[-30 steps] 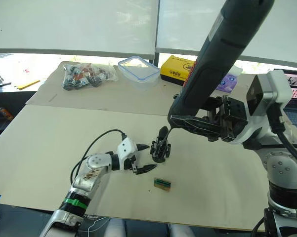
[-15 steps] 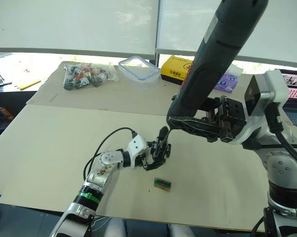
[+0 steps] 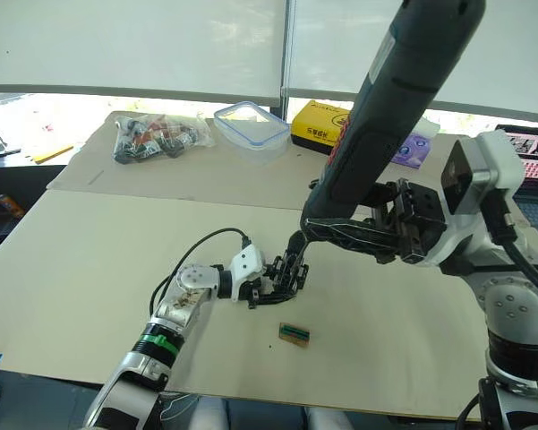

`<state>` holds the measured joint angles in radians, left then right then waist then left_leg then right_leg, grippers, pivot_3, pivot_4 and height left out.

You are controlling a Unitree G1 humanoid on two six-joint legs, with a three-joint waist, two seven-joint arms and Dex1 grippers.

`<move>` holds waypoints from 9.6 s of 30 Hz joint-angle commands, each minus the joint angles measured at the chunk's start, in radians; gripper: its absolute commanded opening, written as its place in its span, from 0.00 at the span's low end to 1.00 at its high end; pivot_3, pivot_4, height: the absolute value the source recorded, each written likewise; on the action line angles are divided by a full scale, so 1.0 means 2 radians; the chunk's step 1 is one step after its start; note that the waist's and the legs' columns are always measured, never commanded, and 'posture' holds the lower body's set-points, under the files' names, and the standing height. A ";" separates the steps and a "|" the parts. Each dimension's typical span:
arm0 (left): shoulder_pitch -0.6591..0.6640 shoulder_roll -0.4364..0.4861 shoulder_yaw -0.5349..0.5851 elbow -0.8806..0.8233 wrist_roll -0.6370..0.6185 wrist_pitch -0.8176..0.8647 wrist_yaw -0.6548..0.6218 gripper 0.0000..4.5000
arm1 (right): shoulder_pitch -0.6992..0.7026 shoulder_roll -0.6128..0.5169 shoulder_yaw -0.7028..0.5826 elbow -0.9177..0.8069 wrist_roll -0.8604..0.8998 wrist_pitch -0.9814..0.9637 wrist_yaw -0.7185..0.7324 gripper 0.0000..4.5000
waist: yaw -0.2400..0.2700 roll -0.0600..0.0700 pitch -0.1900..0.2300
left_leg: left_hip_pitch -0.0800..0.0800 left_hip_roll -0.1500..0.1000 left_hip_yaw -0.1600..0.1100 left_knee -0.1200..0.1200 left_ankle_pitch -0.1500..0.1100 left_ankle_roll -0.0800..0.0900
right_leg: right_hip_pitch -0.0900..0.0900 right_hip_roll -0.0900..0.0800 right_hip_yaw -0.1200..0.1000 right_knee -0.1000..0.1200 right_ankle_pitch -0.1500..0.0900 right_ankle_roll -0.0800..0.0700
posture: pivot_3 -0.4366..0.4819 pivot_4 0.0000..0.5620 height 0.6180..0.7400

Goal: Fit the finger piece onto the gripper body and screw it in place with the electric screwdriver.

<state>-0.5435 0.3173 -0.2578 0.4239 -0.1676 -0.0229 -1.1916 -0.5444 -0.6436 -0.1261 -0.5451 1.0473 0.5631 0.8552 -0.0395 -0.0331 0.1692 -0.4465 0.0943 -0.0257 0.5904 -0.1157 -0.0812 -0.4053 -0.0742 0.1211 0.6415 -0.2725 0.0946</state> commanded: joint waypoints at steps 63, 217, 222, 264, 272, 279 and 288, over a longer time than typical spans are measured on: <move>0.095 0.000 -0.015 -0.124 0.029 0.031 0.104 0.51 | -0.048 0.050 0.048 0.027 -0.072 -0.036 0.034 0.43 | 0.011 0.000 0.000 | 0.000 0.000 0.000 0.000 0.000 0.000 | 0.000 0.000 0.000 0.000 0.000 0.000 | 0.48 0.27 1.00; 0.102 0.008 -0.014 -0.134 0.025 0.062 0.116 0.51 | 0.014 0.079 0.129 0.074 -0.211 -0.045 0.016 0.43 | 0.007 0.001 -0.007 | 0.003 0.000 0.000 0.000 0.000 0.000 | 0.002 0.000 0.000 0.000 -0.002 -0.003 | 0.48 0.27 1.00; 0.102 0.007 -0.009 -0.128 0.025 0.059 0.124 0.51 | -0.017 0.074 0.091 0.060 -0.166 -0.041 0.031 0.43 | 0.008 0.001 -0.007 | 0.002 0.000 0.000 0.000 0.000 0.000 | 0.001 0.000 0.000 0.000 -0.002 -0.003 | 0.48 0.27 1.00; 0.258 0.235 0.214 -0.240 -0.171 0.042 -0.065 0.98 | 0.067 -0.387 0.176 0.301 -0.287 0.190 0.169 0.43 | -0.003 0.004 -0.001 | -0.005 0.000 0.004 -0.001 0.000 0.000 | -0.010 -0.002 0.002 0.000 -0.002 -0.005 | 0.48 0.27 1.00; 0.244 0.235 0.225 -0.202 -0.150 0.038 -0.033 0.98 | 0.045 -0.344 0.218 0.357 -0.369 0.168 0.191 0.43 | -0.003 0.006 0.001 | -0.005 0.000 0.003 0.000 0.000 0.000 | -0.010 -0.002 0.002 0.001 -0.002 -0.004 | 0.48 0.27 1.00; 0.244 0.241 0.228 -0.204 -0.144 0.033 -0.031 1.00 | 0.043 -0.331 0.205 0.376 -0.388 0.169 0.205 0.72 | -0.003 0.005 0.001 | -0.005 0.000 0.003 0.001 0.000 0.000 | -0.009 -0.002 0.002 0.001 -0.002 -0.004 | 0.48 0.27 1.00; 0.230 0.267 0.249 -0.165 -0.103 -0.002 -0.006 1.00 | 0.144 -0.323 -0.006 0.358 -0.320 -0.050 0.278 0.99 | 0.000 0.005 0.001 | -0.005 0.000 0.003 0.000 0.000 0.000 | -0.009 -0.001 0.002 0.002 -0.001 -0.003 | 0.48 0.27 1.00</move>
<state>-0.0696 0.8273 0.2032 0.0831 -0.3882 0.0041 -1.2208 -0.2746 -1.2970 0.0038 0.2008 0.3488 0.6216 1.3408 -0.0400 -0.0223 0.1707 -0.4566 0.0940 -0.0197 0.5912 -0.1158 -0.0814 -0.4223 -0.0768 0.1245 0.6449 -0.2738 0.0931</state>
